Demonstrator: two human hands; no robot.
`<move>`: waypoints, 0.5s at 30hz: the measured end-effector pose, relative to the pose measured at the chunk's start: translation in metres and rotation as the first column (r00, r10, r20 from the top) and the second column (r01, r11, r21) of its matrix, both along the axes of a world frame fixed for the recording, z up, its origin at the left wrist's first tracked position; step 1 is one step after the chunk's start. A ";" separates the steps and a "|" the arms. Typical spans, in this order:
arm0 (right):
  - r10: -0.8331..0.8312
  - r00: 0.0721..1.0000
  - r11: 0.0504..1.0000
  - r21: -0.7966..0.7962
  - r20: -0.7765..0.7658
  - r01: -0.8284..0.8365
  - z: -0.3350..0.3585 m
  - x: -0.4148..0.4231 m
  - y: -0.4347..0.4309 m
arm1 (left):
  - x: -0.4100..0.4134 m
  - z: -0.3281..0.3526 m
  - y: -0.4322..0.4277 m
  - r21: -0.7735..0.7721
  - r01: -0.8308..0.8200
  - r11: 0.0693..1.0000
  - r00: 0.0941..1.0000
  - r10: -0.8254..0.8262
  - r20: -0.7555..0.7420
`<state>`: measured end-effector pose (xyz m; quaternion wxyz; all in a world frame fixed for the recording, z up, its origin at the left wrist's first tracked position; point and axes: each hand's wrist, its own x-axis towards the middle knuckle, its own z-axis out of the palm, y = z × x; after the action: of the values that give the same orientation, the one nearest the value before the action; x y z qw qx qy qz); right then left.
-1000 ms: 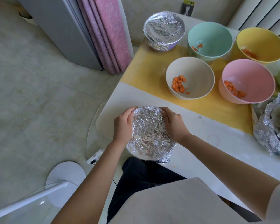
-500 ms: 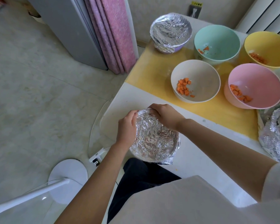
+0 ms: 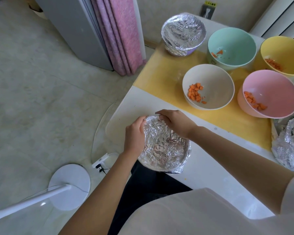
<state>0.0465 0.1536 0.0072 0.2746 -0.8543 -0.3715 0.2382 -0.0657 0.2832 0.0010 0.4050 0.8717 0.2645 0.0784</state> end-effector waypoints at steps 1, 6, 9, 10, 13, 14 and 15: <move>-0.009 1.000 1.000 -0.002 0.009 0.009 0.001 0.000 0.000 | -0.002 0.001 -0.002 -0.009 -0.051 0.999 0.999 0.051 0.003; -0.204 0.978 0.975 0.095 0.045 0.199 0.010 -0.005 0.001 | -0.013 -0.001 -0.002 -0.118 -0.390 0.913 0.914 0.399 0.071; -0.305 0.952 0.947 0.109 0.030 0.300 0.008 -0.016 0.002 | -0.021 -0.002 -0.006 -0.255 -0.399 0.881 0.909 0.416 0.016; -0.334 0.942 0.938 0.107 0.020 0.330 0.007 -0.020 0.002 | -0.024 0.000 -0.008 -0.304 -0.387 0.870 0.916 0.400 -0.024; -0.417 0.909 0.902 0.112 -0.015 0.416 0.001 -0.032 0.002 | -0.030 0.003 -0.006 -0.370 -0.387 0.845 0.921 0.372 -0.113; -0.446 0.894 0.887 0.113 -0.040 0.447 -0.001 -0.034 0.001 | -0.029 0.006 -0.001 -0.368 -0.385 0.846 0.922 0.370 -0.114; -0.473 0.878 0.870 0.121 -0.070 0.478 -0.001 -0.036 0.001 | -0.027 0.009 0.004 -0.362 -0.374 0.854 0.926 0.362 -0.103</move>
<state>0.0108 0.1548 0.0060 0.3887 -0.8942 -0.1598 0.1539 -0.0929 0.2875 0.0097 0.5375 0.7123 0.4426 0.0887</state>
